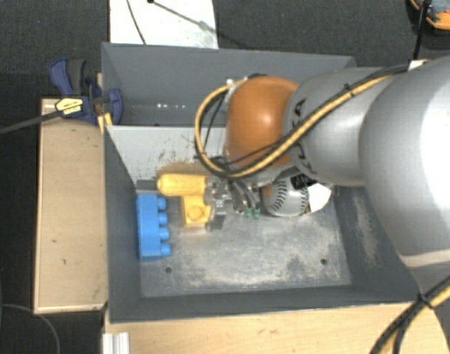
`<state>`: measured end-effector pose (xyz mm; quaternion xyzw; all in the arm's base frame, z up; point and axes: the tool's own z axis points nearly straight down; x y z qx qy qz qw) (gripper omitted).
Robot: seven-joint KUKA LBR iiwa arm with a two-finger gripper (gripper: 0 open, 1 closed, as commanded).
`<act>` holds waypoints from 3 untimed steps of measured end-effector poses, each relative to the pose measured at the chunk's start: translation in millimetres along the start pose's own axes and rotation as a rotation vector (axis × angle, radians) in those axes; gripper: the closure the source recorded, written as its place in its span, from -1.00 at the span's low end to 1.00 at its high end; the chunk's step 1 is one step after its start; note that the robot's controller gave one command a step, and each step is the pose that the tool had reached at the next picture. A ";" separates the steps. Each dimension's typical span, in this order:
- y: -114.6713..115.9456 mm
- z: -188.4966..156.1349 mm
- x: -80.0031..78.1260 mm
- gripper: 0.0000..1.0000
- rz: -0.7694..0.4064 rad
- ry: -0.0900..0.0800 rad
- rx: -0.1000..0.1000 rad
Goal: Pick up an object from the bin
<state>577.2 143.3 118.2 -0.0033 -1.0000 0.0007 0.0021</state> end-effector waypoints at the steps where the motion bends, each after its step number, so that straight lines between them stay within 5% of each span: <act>1: 5.4 -29.2 -11.0 1.00 -0.071 -0.009 -0.002; 2: 6.0 -56.2 3.7 1.00 -0.054 -0.002 -0.001; 3: 23.8 -117.6 -2.1 1.00 -0.059 -0.006 -0.002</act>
Offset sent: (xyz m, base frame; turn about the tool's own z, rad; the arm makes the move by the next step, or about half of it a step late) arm -0.0101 0.0074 0.0794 -0.0405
